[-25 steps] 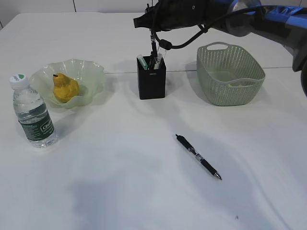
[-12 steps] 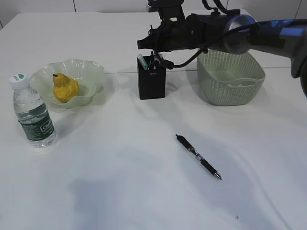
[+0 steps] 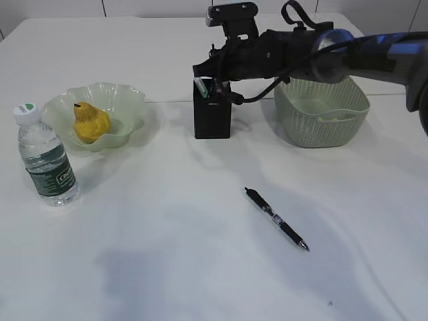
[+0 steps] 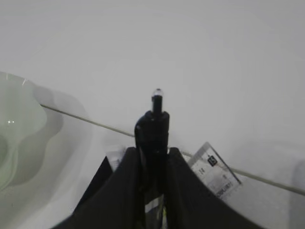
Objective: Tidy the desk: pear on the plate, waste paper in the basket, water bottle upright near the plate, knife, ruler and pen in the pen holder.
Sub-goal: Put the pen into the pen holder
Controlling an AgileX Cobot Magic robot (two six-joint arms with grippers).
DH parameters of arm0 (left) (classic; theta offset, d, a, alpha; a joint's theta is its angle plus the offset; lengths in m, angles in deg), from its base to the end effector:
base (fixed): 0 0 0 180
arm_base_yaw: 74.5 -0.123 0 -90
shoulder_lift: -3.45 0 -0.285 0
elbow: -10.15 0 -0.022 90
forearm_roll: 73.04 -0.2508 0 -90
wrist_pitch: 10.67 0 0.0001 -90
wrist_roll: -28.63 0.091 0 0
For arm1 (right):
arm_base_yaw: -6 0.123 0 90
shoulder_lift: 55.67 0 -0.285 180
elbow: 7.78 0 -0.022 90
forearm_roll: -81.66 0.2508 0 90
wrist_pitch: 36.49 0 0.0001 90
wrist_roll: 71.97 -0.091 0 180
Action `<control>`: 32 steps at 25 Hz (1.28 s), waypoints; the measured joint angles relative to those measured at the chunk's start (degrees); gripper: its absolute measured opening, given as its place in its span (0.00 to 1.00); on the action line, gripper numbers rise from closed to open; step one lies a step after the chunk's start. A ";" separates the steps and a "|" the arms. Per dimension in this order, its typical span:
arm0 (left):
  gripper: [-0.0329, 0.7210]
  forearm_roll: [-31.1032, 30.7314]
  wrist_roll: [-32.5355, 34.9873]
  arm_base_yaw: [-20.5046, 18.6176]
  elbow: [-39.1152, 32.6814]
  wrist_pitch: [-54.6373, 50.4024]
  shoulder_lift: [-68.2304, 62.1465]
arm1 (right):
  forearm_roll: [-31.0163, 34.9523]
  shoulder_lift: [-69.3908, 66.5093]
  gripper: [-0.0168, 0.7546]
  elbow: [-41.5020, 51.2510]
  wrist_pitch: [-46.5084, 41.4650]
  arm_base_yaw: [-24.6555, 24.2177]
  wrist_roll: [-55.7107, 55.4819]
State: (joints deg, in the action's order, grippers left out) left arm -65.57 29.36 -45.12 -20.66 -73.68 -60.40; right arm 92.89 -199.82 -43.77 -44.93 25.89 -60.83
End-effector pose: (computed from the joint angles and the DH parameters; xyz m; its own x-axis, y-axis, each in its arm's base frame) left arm 0.1348 -0.0880 0.2969 -0.8286 0.4133 -0.3777 0.4878 0.8640 -0.1248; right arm 0.5234 0.1922 0.1921 -0.4185 -0.1520 -0.8954 -0.3644 0.9312 0.0123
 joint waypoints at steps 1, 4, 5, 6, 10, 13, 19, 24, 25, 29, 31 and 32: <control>0.36 0.00 0.00 0.00 0.00 0.05 0.00 | -0.01 0.00 0.17 0.27 -0.12 0.00 0.00; 0.36 0.00 0.00 0.00 0.00 0.19 0.00 | -0.01 0.00 0.17 0.69 -0.34 0.00 0.00; 0.36 0.00 0.00 0.00 0.00 0.29 0.00 | -0.01 0.00 0.17 0.69 -0.45 0.00 0.00; 0.36 0.00 0.00 0.00 0.00 0.33 0.00 | -0.01 0.00 0.17 0.79 -0.45 0.00 0.00; 0.36 0.04 0.00 0.00 0.00 0.65 0.00 | -0.01 0.00 0.17 0.78 -0.45 0.00 0.00; 0.36 0.04 0.00 0.00 0.00 0.65 0.00 | -0.01 0.00 0.18 0.78 -0.56 0.00 0.10; 0.36 0.13 0.00 0.00 0.00 0.74 0.00 | 0.14 0.00 0.31 0.78 -0.65 0.00 0.10; 0.36 0.13 0.00 0.00 0.00 0.87 0.00 | 0.24 0.14 0.58 -1.74 -1.15 0.00 0.10; 0.36 0.13 0.00 0.00 0.00 0.87 0.00 | 0.24 0.33 0.59 -2.06 -1.68 0.00 0.10; 0.36 0.13 0.00 0.00 0.00 0.87 0.00 | -1.73 2.74 0.61 -2.59 -5.41 0.00 0.10; 0.36 0.13 0.00 0.00 0.00 0.87 0.00 | -5.02 6.03 0.61 -2.77 -10.94 0.00 0.10; 0.36 0.13 0.00 0.00 0.00 0.87 0.00 | -5.88 6.96 0.61 -2.87 -12.25 0.00 0.10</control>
State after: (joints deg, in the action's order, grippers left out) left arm -65.44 29.36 -45.12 -20.66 -72.81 -60.40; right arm 87.00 -192.85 -46.63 -57.18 25.89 -60.73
